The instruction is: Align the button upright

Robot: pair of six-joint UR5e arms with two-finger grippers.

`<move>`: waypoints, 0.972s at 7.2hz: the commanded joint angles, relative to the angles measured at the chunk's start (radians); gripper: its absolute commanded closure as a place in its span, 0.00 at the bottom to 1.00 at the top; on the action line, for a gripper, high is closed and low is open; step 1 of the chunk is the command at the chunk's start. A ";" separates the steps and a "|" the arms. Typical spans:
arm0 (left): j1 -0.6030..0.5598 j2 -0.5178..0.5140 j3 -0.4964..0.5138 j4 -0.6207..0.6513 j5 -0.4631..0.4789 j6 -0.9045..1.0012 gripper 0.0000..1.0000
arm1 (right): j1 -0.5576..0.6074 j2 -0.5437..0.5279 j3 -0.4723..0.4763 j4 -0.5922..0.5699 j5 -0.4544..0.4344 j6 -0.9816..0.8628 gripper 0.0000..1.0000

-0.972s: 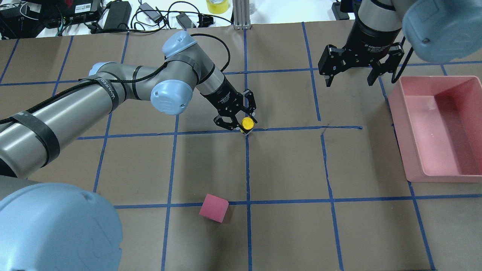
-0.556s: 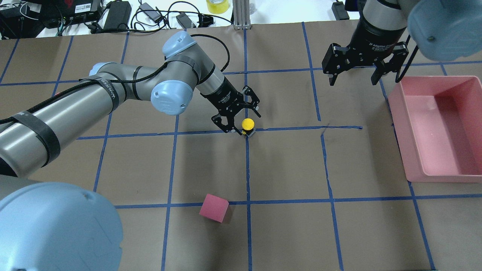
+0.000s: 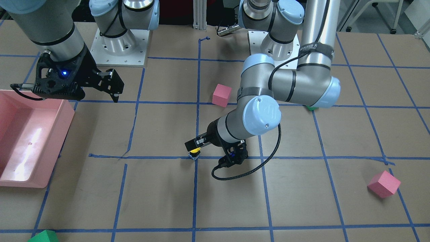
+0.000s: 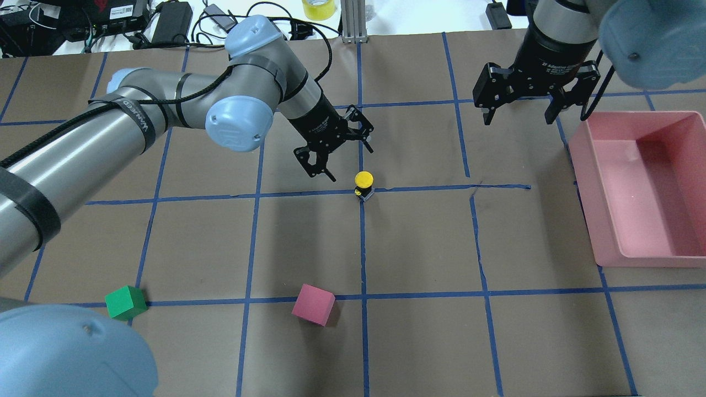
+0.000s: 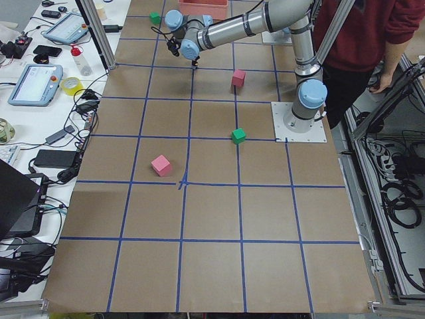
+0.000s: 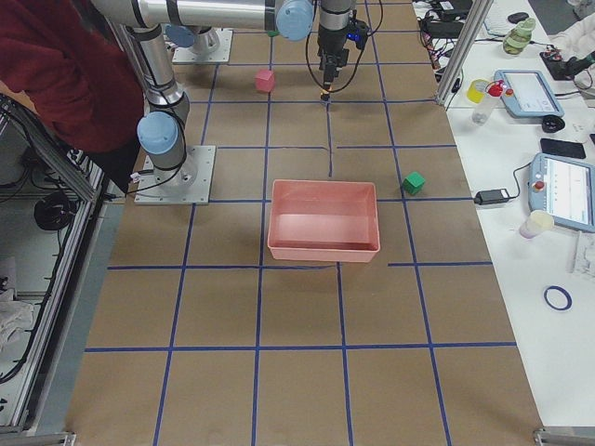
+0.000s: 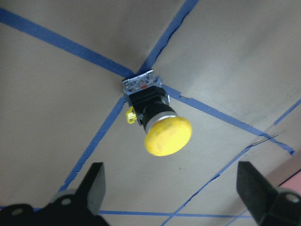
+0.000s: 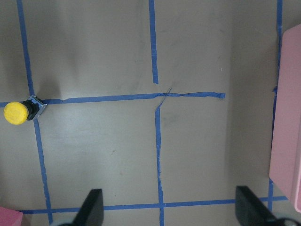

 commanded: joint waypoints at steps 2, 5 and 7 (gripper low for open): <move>0.000 0.205 0.084 -0.287 0.219 0.313 0.00 | 0.000 0.001 0.000 -0.005 0.000 0.000 0.00; 0.005 0.413 0.077 -0.312 0.427 0.594 0.00 | -0.002 0.007 0.000 -0.005 0.003 -0.003 0.00; 0.008 0.444 0.056 -0.187 0.453 0.617 0.00 | -0.002 0.009 0.002 -0.002 0.008 -0.003 0.00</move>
